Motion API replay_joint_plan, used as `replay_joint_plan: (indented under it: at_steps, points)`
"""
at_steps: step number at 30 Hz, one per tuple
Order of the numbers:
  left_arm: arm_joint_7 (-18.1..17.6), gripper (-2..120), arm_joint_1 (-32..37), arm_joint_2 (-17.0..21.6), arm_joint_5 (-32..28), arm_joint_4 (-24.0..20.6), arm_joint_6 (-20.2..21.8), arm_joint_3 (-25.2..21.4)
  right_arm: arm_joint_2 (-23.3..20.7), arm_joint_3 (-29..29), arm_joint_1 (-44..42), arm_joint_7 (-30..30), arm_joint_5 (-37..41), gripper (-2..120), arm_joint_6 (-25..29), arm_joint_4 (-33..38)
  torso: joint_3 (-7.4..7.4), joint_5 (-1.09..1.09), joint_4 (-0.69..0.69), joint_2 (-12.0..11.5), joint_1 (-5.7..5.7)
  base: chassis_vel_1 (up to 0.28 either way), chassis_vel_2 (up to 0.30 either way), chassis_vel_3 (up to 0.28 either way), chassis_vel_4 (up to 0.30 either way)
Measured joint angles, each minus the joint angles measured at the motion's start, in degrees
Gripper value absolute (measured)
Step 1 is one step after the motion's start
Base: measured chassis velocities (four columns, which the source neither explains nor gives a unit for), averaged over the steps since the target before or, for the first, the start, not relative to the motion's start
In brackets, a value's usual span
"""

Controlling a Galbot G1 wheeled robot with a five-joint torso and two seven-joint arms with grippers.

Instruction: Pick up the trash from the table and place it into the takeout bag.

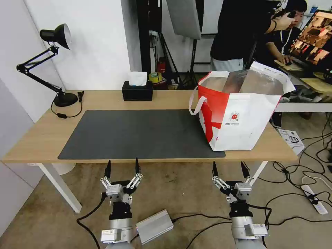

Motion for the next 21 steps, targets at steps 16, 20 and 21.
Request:
replay_joint_plan:
  at_steps: [16,20,21]
  points:
    - [-0.8,100,0.6,-1.2,2.0,1.2,-0.1,0.5,0.0,0.0,0.0,0.0,0.0,100,0.0,0.0,0.00,0.04,-0.01,0.0,0.00,0.000,0.000,0.000,0.000]
    - [-0.7,100,0.4,-1.1,2.0,1.8,-0.5,0.5,0.0,0.0,0.0,0.0,0.0,100,0.0,0.0,0.00,0.04,0.00,0.0,0.00,0.000,0.000,0.000,0.000]
    - [-0.7,100,0.4,-1.1,2.0,1.9,-0.5,0.5,0.0,0.0,0.0,0.0,0.0,100,0.0,0.0,0.00,0.03,0.00,0.0,0.00,0.000,0.000,0.000,0.000]
